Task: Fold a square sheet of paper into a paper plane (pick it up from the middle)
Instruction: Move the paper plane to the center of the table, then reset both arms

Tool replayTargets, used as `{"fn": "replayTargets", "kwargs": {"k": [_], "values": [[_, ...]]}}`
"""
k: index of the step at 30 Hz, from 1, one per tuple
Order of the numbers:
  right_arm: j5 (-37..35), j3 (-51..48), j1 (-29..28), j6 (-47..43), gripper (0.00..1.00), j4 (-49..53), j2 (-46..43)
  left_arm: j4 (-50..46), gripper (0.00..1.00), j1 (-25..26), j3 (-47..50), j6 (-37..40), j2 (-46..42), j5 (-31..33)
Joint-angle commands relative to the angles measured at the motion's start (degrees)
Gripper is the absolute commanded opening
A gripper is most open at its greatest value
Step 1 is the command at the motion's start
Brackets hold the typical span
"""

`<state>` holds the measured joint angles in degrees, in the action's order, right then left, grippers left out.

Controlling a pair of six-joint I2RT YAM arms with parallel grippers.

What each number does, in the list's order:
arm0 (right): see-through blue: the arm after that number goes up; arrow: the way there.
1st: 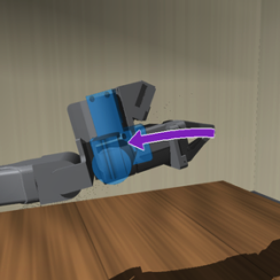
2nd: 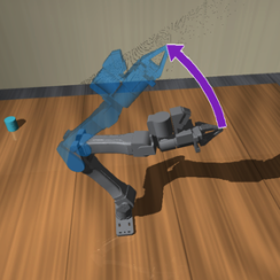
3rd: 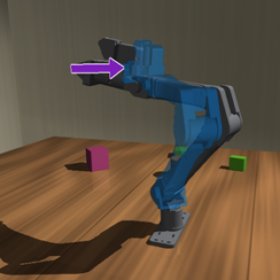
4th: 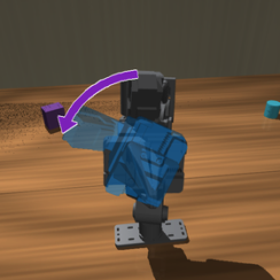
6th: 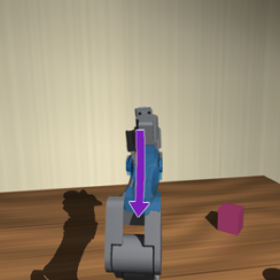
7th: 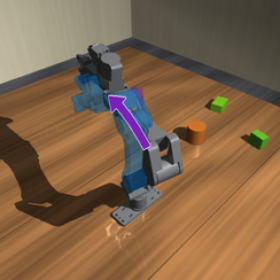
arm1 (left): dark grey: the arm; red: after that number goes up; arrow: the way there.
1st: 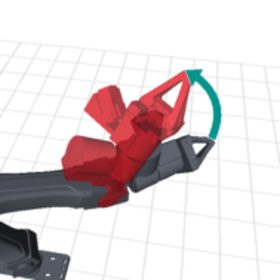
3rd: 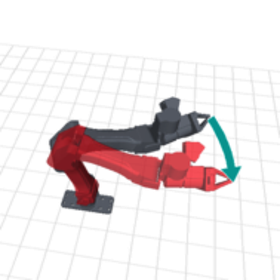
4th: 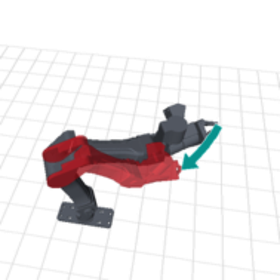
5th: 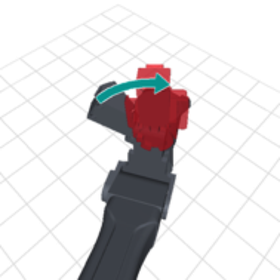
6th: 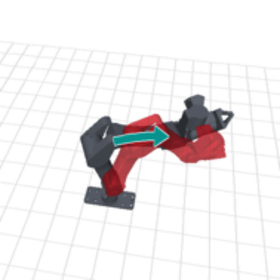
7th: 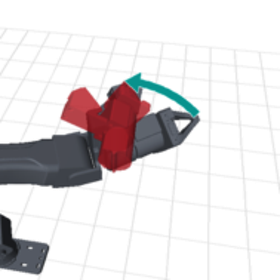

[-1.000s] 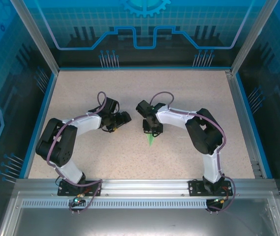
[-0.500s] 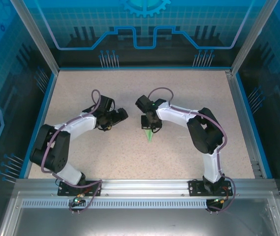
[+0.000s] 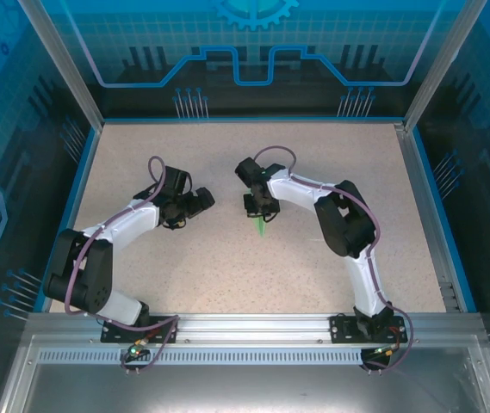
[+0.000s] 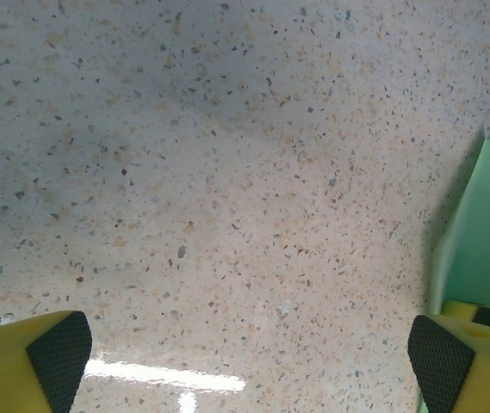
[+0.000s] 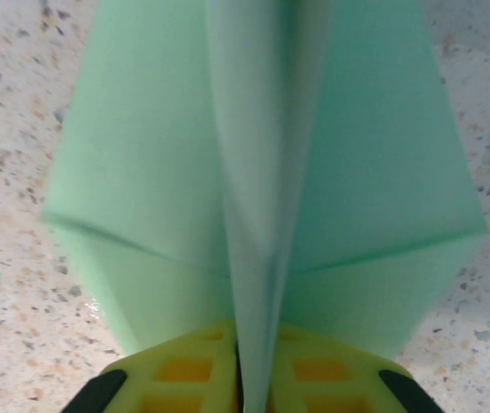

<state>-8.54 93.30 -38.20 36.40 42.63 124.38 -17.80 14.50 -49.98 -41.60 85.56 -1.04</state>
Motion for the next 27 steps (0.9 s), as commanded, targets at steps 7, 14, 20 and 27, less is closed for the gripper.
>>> {"fn": "replayTargets", "kwargs": {"k": [7, 14, 20, 27], "values": [[1.33, 1.89, 0.49, -0.28, 0.19, 2.68, 3.00, -1.53, 0.99, -0.44, 0.40, 1.20, 0.33, 0.23], [1.19, 2.75, 0.41, 0.25, 0.22, 3.42, -1.10, -2.12, 0.98, -0.50, 0.07, 1.35, -0.14, 0.24], [-0.96, 1.02, 0.23, 0.27, 0.37, 2.14, -10.83, -4.12, 0.99, -0.52, -1.47, 1.82, -2.00, 1.83], [-9.22, -4.85, 1.61, -0.10, 0.70, -0.96, -23.80, -7.29, 0.98, -1.21, -3.72, 4.55, -6.60, 8.77]]}}
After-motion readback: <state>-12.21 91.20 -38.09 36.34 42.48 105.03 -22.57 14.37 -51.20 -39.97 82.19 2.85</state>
